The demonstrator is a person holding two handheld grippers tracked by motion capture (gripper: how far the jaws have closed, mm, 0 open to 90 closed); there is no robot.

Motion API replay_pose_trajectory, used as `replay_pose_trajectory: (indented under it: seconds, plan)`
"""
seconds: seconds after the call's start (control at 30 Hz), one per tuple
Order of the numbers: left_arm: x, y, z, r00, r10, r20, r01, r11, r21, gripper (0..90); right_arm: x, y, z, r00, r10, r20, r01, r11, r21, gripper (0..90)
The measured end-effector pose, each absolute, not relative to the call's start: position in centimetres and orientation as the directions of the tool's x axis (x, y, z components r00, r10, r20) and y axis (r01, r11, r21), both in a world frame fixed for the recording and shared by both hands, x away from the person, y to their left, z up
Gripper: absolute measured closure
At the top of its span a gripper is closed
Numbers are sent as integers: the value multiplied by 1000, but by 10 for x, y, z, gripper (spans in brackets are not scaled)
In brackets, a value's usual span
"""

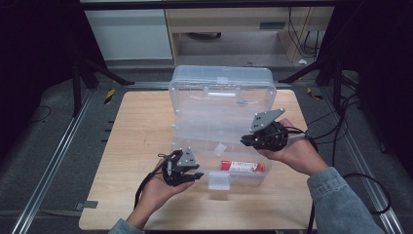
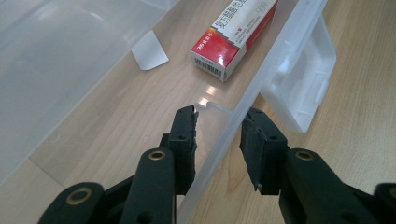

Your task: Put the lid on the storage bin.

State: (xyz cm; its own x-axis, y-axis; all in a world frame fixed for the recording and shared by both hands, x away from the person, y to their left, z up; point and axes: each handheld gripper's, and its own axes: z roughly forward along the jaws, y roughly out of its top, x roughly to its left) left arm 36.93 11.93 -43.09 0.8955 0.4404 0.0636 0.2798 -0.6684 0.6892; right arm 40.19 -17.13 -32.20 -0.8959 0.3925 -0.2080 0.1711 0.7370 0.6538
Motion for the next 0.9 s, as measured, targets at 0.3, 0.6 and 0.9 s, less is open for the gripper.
replay_pose_trajectory:
  seconds: [0.3, 0.6, 0.9]
  plan:
    - [360, 145, -407, 879, 477, 19, 300, -583, 755, 549, 401, -174, -324, -891, 406, -203, 171, 714, 679, 834]
    - [358, 181, -358, 847, 531, 36, 288, -514, 808, 530, 399, -176, -326, -889, 410, -201, 170, 706, 687, 829]
    - [389, 217, -324, 800, 597, 56, 313, -495, 810, 581, 398, -176, -328, -890, 413, -193, 178, 704, 687, 821]
